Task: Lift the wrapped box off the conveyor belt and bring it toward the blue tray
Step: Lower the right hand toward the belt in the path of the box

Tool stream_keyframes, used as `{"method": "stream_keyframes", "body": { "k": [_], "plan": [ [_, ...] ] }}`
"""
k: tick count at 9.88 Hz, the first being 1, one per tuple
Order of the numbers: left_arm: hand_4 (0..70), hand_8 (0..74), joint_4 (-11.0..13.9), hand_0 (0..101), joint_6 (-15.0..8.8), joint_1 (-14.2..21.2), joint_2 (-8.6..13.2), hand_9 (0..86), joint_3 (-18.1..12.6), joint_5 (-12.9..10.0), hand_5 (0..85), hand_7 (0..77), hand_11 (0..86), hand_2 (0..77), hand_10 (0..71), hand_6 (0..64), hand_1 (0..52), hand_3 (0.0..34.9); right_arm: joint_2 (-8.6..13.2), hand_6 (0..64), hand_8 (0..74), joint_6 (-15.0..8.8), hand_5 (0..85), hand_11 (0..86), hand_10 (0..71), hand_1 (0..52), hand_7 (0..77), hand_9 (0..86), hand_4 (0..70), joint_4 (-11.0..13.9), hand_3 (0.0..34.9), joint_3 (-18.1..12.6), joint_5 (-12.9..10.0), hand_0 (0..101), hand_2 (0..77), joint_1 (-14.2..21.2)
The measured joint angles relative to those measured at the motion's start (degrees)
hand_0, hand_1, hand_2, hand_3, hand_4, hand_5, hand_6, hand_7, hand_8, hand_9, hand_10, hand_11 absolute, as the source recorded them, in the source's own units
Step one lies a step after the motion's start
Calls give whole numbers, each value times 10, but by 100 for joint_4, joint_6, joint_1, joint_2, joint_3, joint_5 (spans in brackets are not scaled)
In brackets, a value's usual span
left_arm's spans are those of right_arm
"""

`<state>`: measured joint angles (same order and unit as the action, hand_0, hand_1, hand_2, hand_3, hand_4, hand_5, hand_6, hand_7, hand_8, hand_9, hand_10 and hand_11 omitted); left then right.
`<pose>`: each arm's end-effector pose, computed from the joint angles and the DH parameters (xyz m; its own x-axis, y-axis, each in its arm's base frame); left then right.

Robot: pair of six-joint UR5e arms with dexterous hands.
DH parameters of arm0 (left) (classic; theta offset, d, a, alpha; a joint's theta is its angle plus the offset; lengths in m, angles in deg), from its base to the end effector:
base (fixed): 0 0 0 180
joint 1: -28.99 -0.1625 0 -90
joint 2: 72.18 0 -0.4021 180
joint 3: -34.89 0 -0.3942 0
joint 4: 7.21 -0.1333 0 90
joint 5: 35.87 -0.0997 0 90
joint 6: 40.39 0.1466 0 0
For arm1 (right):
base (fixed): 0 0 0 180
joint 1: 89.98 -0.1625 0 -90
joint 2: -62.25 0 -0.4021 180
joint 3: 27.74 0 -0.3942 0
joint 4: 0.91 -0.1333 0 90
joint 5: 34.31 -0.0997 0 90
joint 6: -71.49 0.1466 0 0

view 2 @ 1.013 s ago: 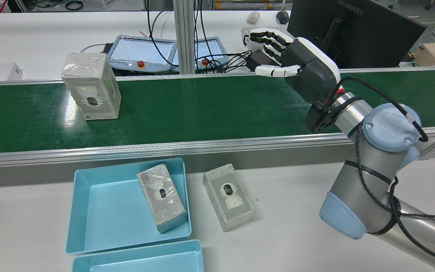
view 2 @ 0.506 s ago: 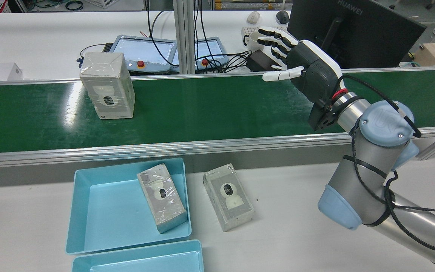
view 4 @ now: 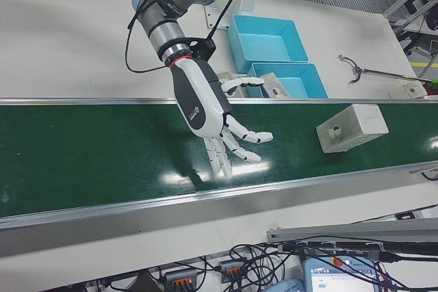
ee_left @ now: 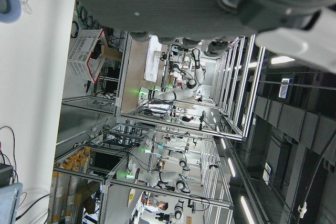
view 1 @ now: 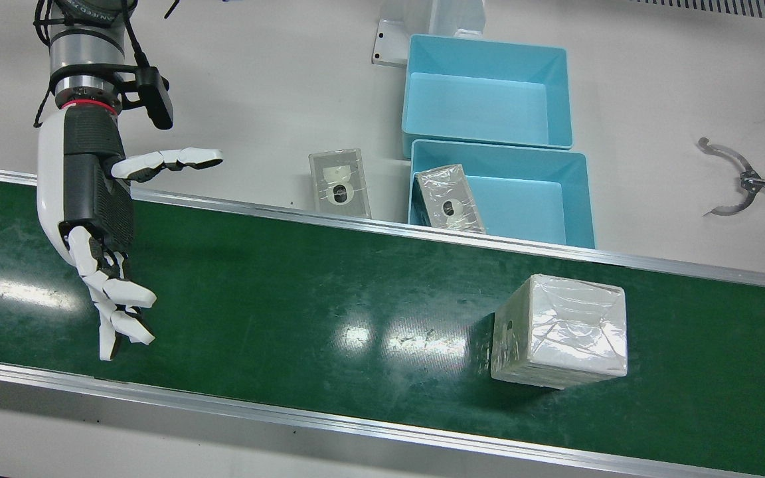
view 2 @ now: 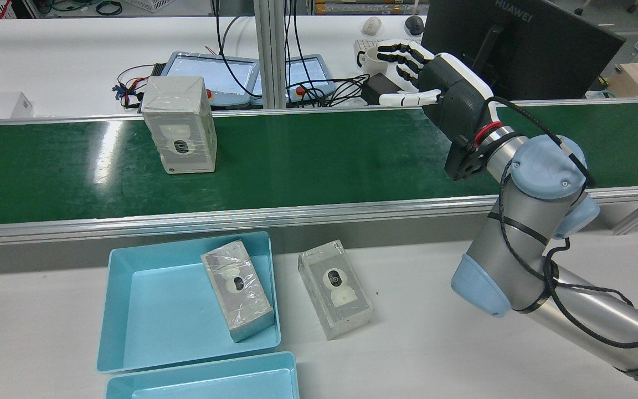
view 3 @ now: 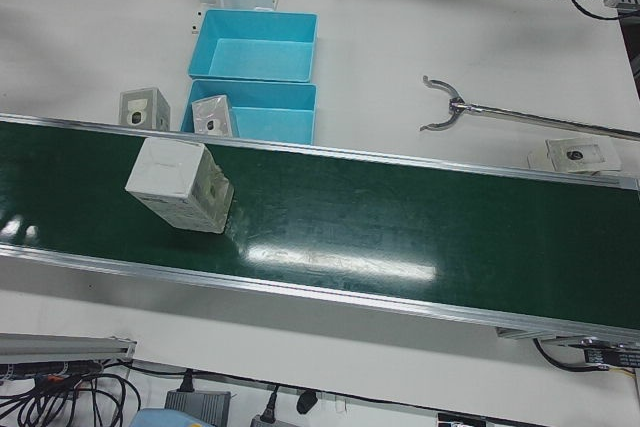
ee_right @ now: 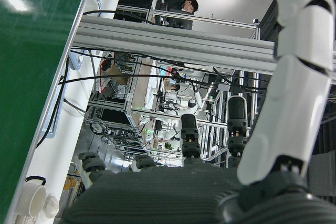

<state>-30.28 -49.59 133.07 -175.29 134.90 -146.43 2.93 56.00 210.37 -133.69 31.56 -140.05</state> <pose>-0.2232 -0.5534 0.4989 -0.9809 -0.1115 0.1596 -0.1587 -0.0172 -0.9872 -0.2570 -0.6081 0.2825 -0.9636 0.2190 0.1533 -0.0907 0.2713 -0.9582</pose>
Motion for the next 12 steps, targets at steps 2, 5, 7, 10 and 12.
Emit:
{"method": "stream_keyframes", "body": {
  "k": [2, 5, 7, 10, 12],
  "plan": [
    [5, 5, 0, 0, 0, 0, 0, 5, 0, 0, 5, 5, 0, 5, 5, 0, 0, 0, 131, 0, 0, -3, 289, 54, 33, 93, 213, 38, 136, 0, 308, 103, -3, 421, 158, 7],
    [0, 0, 0, 0, 0, 0, 0, 5, 0, 0, 5, 5, 0, 5, 0, 5, 0, 0, 167, 0, 0, -6, 289, 54, 33, 93, 218, 33, 153, -2, 298, 132, -4, 421, 169, 34],
    [0, 5, 0, 0, 0, 0, 0, 0, 0, 0, 5, 5, 0, 5, 5, 0, 0, 0, 164, 0, 0, -6, 284, 54, 33, 93, 218, 33, 142, -4, 298, 133, -4, 421, 169, 59],
    [0, 5, 0, 0, 0, 0, 0, 0, 0, 0, 5, 5, 0, 5, 5, 0, 0, 0, 154, 0, 0, -4, 284, 54, 33, 104, 218, 33, 142, -8, 308, 130, -4, 420, 180, 67],
    [5, 0, 0, 0, 0, 0, 0, 0, 0, 0, 5, 5, 0, 11, 5, 0, 0, 0, 155, 0, 0, -6, 284, 54, 33, 104, 218, 49, 153, -9, 298, 133, -4, 422, 185, 77]
  ]
}}
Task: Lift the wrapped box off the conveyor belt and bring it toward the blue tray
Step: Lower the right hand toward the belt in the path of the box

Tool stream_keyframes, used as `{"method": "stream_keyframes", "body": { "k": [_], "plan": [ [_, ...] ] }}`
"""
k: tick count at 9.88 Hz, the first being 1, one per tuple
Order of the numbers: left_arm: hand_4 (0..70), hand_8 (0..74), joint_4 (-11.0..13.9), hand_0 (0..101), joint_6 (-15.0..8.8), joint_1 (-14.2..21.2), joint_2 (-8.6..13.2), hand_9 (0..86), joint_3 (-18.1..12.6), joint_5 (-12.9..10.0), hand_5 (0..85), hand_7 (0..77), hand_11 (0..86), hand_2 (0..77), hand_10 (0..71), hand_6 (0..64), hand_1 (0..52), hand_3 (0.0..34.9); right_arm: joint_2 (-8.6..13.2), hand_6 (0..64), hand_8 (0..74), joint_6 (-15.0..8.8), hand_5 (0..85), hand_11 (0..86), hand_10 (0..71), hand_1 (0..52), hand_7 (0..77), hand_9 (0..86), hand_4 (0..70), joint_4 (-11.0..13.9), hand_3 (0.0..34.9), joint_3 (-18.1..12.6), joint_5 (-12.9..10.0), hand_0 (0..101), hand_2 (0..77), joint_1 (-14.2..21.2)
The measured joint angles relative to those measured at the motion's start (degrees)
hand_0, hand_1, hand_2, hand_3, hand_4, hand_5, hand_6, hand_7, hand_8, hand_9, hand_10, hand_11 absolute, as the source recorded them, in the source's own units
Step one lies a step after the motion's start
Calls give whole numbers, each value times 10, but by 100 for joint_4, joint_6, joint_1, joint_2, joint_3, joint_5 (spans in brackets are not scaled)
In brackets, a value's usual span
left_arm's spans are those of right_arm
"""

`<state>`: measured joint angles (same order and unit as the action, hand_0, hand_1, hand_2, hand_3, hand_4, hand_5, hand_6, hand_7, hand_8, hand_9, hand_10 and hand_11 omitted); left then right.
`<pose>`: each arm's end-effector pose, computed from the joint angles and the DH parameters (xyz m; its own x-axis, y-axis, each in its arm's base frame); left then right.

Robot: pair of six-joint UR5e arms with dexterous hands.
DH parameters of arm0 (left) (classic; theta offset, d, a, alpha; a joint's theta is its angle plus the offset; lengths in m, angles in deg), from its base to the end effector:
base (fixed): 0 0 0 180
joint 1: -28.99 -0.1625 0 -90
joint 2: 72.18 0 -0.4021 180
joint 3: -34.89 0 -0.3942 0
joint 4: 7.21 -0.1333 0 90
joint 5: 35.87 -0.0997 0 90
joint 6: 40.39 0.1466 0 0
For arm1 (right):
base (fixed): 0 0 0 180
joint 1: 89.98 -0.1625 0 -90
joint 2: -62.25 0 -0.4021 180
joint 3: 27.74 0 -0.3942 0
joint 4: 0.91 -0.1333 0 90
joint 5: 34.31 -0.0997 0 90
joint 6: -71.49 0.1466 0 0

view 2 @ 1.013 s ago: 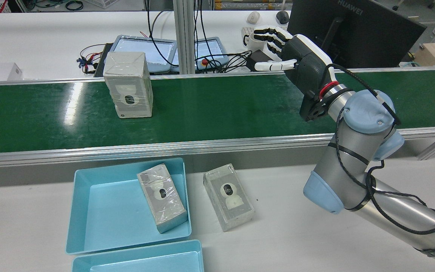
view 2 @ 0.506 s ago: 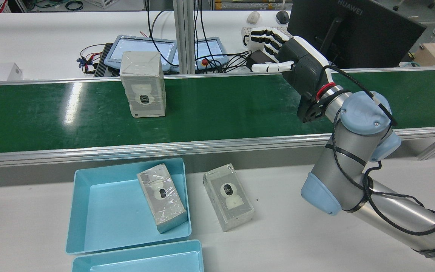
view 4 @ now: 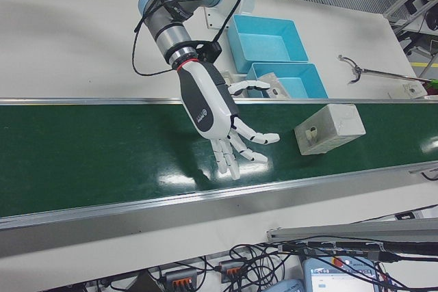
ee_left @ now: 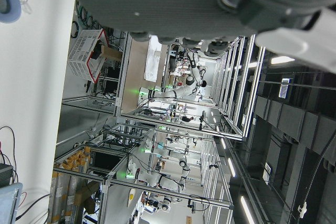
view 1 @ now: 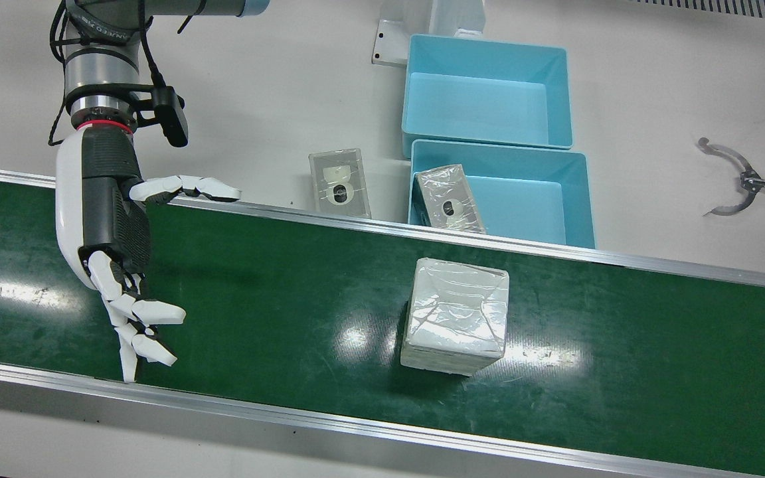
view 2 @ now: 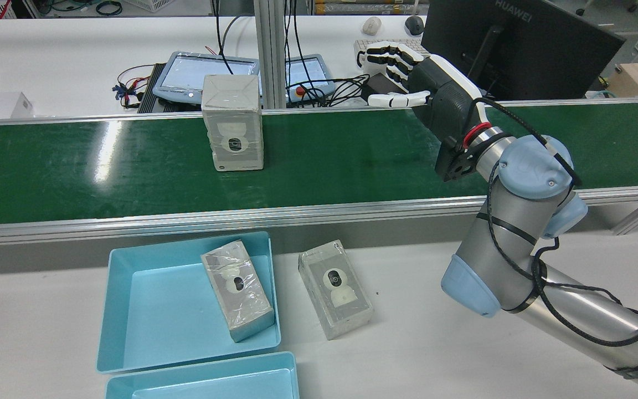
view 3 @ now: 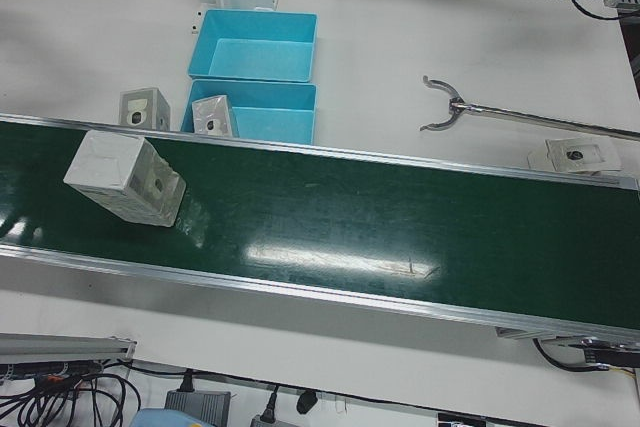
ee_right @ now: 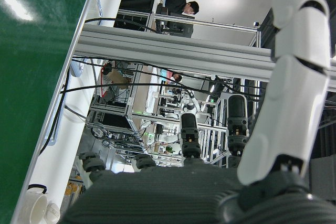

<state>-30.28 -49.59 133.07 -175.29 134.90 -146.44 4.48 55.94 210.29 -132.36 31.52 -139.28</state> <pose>-0.2231 -0.5534 0.4989 -0.9808 -0.1117 0.1596 -0.1586 -0.0172 -0.9872 -0.2706 -0.6111 0.2750 -0.9612 0.2304 0.1517 -0.0849 0.2764 -0.9573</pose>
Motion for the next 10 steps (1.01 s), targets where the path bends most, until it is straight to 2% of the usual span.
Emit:
{"method": "stream_keyframes", "body": {
  "k": [10],
  "plan": [
    [0, 5, 0, 0, 0, 0, 0, 5, 0, 0, 5, 5, 0, 11, 5, 0, 0, 0, 11, 0, 0, 2, 289, 54, 38, 104, 218, 49, 164, -3, 301, 83, -7, 420, 185, 68]
  ]
}}
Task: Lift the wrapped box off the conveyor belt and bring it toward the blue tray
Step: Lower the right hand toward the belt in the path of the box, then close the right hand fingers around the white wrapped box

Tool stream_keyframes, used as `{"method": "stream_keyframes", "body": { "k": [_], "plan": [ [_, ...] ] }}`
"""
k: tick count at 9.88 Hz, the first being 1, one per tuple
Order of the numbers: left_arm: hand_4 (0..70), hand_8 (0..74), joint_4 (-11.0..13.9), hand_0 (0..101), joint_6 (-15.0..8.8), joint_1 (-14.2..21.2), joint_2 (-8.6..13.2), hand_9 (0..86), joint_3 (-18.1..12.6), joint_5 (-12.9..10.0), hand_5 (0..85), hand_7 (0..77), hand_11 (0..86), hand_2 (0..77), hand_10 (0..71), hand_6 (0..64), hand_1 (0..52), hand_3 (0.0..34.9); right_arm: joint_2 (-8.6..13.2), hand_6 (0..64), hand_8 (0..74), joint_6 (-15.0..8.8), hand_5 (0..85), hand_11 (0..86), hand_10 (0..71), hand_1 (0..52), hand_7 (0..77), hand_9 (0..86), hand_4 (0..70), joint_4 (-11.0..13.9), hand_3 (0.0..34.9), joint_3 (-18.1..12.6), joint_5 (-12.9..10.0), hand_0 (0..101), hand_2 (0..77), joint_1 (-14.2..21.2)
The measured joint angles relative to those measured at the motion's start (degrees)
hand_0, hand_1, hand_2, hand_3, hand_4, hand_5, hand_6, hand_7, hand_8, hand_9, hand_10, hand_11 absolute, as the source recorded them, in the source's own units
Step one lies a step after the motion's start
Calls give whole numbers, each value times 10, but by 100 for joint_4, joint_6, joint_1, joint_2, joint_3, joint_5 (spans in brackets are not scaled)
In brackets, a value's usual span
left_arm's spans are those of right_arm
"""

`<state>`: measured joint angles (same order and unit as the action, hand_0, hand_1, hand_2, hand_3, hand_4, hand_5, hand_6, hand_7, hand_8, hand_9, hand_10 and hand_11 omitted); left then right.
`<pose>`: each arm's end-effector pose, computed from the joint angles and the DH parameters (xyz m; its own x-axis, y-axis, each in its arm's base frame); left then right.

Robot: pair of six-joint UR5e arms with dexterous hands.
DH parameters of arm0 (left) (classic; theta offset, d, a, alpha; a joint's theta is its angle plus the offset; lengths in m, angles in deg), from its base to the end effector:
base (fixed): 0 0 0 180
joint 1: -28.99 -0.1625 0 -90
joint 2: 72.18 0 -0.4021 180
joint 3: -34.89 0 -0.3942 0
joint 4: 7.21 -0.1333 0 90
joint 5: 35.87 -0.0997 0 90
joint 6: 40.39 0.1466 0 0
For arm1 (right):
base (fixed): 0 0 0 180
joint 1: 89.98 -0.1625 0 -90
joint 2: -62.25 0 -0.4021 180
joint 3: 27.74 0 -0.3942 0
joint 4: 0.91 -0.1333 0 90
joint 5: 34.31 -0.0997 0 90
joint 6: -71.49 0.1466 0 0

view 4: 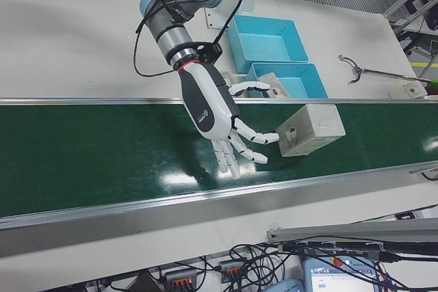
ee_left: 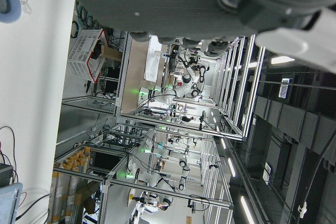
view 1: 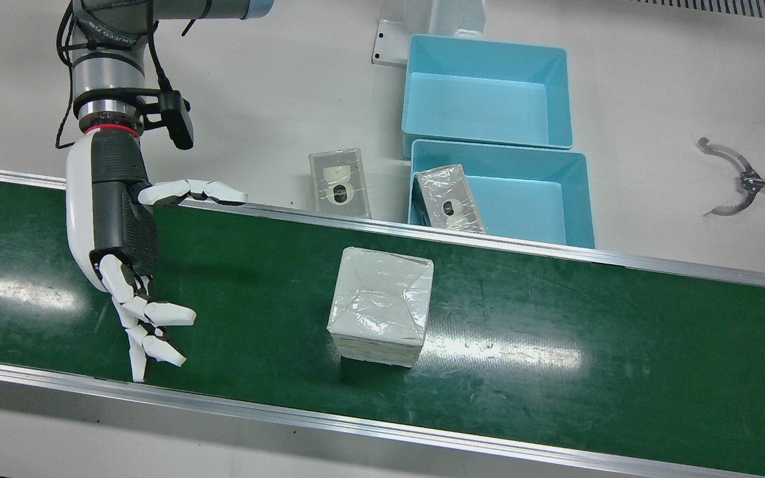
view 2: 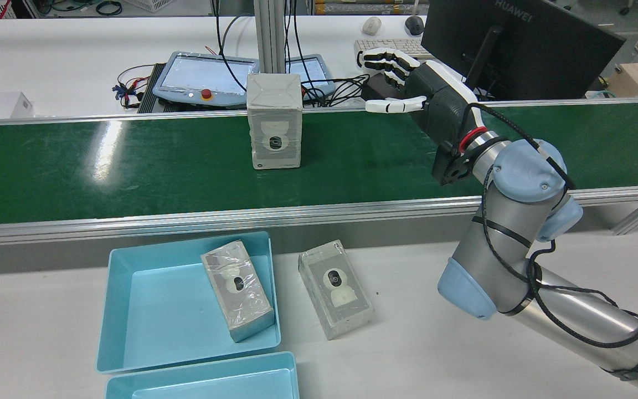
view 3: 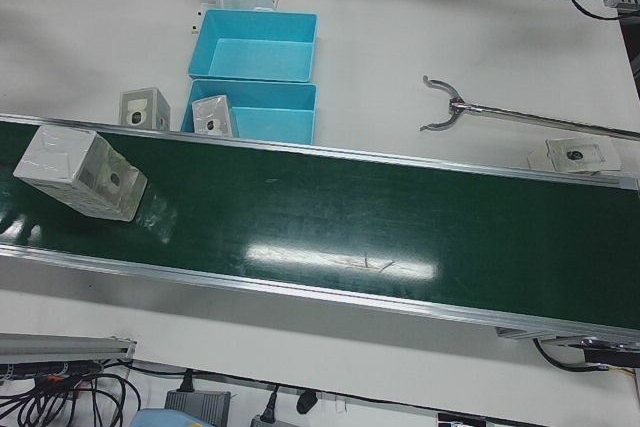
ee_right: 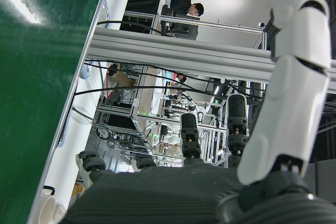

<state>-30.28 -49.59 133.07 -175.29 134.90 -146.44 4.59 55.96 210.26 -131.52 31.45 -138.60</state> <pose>-0.2231 -0.5534 0.4989 -0.9808 -0.1117 0.1596 -0.1586 -0.0172 -0.9872 -0.2800 -0.6105 0.2799 -0.9575 0.2422 0.1566 -0.0891 0.2682 -0.9592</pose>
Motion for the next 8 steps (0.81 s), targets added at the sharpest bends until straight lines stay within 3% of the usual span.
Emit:
{"method": "stream_keyframes", "body": {
  "k": [3, 4, 8],
  "plan": [
    [0, 5, 0, 0, 0, 0, 0, 0, 0, 0, 5, 5, 0, 5, 0, 5, 0, 0, 46, 0, 0, 6, 278, 65, 38, 104, 218, 44, 164, -15, 302, 117, 1, 421, 180, 44],
    [0, 5, 0, 0, 0, 0, 0, 0, 0, 0, 5, 5, 0, 11, 0, 5, 0, 0, 91, 0, 0, 6, 240, 60, 22, 82, 218, 44, 164, -28, 302, 165, -1, 420, 142, 55],
    [5, 5, 0, 0, 0, 0, 0, 0, 0, 0, 5, 5, 0, 5, 5, 0, 0, 0, 246, 0, 0, 7, 256, 49, 27, 82, 213, 44, 136, -55, 302, 321, -2, 417, 136, 90]
  ]
}}
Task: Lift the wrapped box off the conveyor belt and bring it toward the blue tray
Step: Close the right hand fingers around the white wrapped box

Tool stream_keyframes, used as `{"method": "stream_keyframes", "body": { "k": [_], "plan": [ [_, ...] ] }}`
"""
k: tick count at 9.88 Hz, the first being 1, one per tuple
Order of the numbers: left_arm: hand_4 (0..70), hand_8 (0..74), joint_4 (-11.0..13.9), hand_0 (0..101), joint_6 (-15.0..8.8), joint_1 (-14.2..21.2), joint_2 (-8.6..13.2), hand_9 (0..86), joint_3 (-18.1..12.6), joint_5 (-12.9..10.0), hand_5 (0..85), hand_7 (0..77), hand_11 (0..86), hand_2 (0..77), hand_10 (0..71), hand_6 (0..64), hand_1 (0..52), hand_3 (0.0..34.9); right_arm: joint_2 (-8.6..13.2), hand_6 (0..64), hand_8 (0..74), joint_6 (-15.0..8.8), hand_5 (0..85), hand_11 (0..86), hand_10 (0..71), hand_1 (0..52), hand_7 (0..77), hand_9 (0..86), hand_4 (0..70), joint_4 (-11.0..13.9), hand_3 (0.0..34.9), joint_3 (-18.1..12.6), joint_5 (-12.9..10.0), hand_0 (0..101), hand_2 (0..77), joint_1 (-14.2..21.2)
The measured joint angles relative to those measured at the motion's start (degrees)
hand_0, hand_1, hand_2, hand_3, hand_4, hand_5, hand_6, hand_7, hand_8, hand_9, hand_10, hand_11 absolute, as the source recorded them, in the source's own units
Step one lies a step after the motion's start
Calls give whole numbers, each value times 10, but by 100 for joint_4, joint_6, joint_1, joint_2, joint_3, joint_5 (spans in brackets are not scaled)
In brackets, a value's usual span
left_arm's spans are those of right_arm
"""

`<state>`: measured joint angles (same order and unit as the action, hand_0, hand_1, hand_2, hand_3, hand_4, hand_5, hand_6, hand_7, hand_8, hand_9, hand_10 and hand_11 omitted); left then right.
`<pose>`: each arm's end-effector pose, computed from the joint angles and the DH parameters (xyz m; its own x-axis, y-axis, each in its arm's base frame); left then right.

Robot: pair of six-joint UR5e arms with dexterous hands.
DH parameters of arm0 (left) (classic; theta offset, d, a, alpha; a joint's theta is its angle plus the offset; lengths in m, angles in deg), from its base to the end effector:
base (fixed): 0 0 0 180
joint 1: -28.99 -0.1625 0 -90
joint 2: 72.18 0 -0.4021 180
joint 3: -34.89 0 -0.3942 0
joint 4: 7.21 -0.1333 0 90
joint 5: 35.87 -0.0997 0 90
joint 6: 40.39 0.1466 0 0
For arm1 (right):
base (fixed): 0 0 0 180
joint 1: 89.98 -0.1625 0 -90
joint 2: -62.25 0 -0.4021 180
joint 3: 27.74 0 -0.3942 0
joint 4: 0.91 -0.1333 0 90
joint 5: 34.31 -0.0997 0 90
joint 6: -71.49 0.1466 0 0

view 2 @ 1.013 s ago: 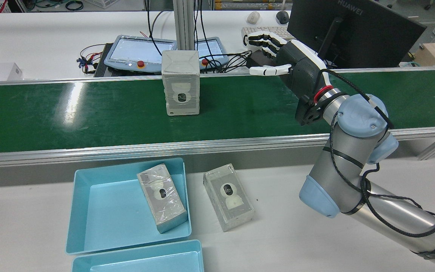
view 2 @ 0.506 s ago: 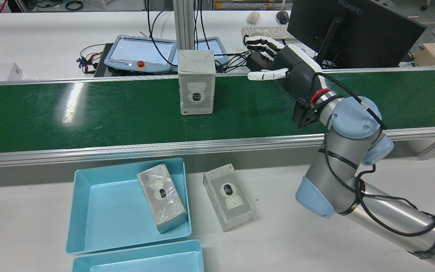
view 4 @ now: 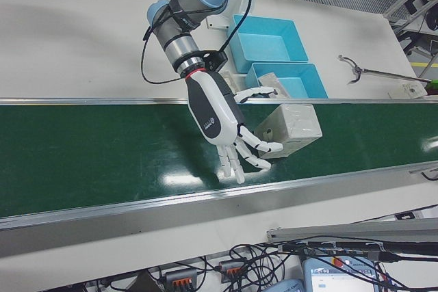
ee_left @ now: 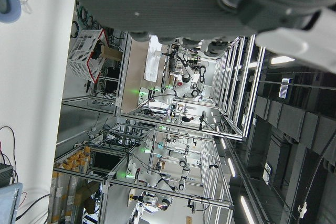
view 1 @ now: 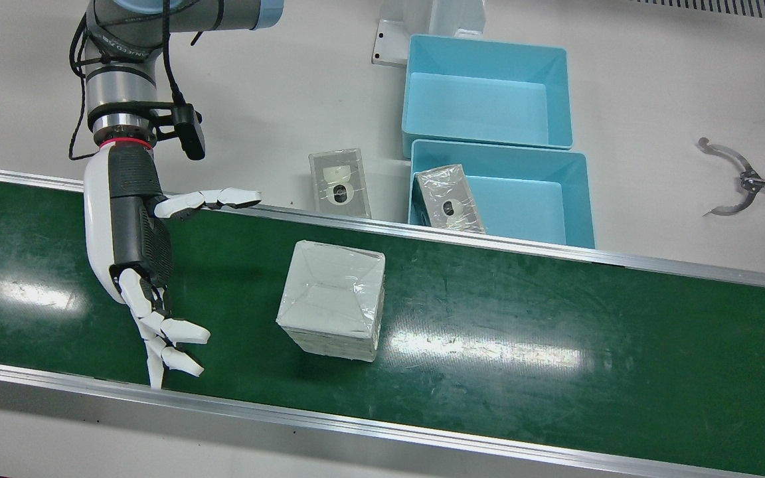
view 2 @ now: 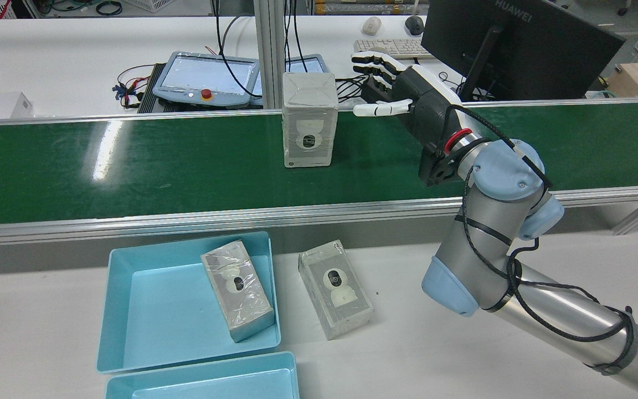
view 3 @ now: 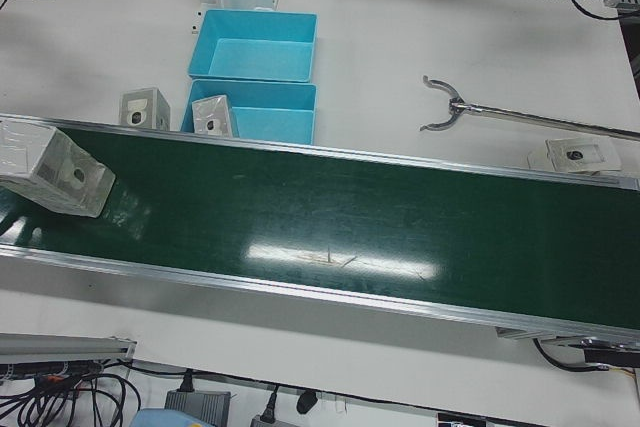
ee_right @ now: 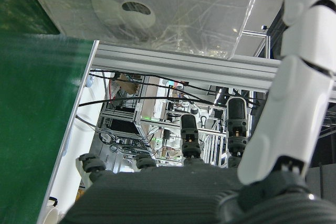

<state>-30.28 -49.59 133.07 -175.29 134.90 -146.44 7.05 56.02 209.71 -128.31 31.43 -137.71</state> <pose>-0.2231 -0.5534 0.4989 -0.9808 -0.1117 0.1596 -0.1586 -0.0172 -0.9872 -0.3014 -0.6193 0.2745 -0.9534 0.2574 0.1571 -0.0862 0.2667 -0.9599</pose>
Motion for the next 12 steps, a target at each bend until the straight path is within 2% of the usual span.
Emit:
{"method": "stream_keyframes", "body": {
  "k": [11, 12],
  "plan": [
    [0, 5, 0, 0, 0, 0, 0, 5, 0, 0, 5, 5, 0, 11, 0, 0, 0, 0, 11, 0, 0, 73, 278, 65, 38, 93, 207, 33, 142, -39, 298, 202, 0, 414, 180, 103],
    [0, 5, 0, 0, 0, 0, 0, 0, 0, 0, 5, 5, 0, 5, 0, 0, 0, 0, 14, 0, 0, 76, 284, 82, 49, 120, 213, 33, 180, -39, 299, 214, 0, 414, 207, 100]
  ]
}}
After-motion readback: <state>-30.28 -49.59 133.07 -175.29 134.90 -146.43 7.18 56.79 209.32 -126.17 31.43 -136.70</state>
